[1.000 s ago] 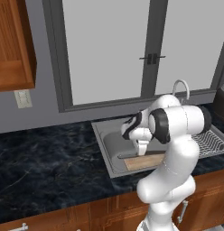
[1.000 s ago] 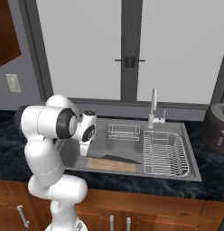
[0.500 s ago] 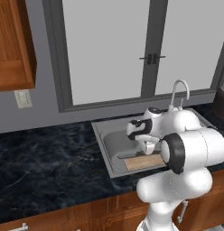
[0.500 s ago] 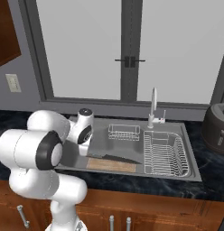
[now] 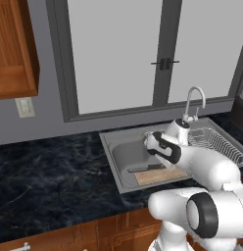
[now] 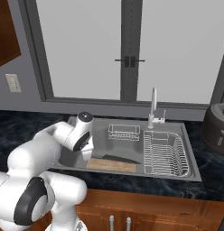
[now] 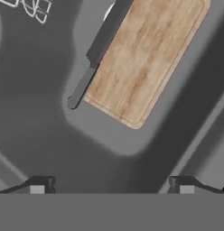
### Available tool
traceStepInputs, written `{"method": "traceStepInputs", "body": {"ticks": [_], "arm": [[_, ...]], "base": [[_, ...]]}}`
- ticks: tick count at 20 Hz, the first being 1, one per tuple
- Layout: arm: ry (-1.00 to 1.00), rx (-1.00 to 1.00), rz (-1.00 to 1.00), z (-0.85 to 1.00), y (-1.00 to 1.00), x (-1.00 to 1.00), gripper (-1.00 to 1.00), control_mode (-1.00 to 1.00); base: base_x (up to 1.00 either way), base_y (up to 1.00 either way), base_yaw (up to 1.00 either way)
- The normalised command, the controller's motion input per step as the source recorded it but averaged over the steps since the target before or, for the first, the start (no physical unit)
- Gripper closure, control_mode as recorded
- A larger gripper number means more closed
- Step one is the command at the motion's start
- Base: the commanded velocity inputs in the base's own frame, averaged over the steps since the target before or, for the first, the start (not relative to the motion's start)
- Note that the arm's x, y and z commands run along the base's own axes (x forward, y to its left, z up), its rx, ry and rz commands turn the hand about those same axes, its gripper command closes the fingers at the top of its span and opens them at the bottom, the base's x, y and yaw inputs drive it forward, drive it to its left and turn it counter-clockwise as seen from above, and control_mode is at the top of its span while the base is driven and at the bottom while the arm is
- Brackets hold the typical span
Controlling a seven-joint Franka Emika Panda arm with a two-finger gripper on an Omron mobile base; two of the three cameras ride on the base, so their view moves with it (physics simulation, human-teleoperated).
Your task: Move the cutting board and knife to the sink. Then move spray from the cabinet to the counter.
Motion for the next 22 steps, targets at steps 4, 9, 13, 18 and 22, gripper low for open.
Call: {"method": "traceStepInputs", "body": {"ticks": [4,9,13,18,22], "arm": [[0.0,-0.06,0.35,0.41,0.0,-0.4,-1.0,-1.0],[0.0,-0.16,0.28,0.4,0.0,-0.4,-1.0,-1.0],[-0.01,-0.15,0.18,0.33,0.0,-0.45,-1.0,-1.0],[-0.03,-0.16,0.08,0.21,-0.01,-0.48,-1.0,-1.0],[-0.06,-0.12,0.07,0.14,-0.01,-0.49,-1.0,-1.0]], "base": [[0.0,0.0,0.0],[0.0,0.0,0.0],[0.0,0.0,0.0],[0.0,0.0,0.0],[0.0,0.0,0.0]]}}
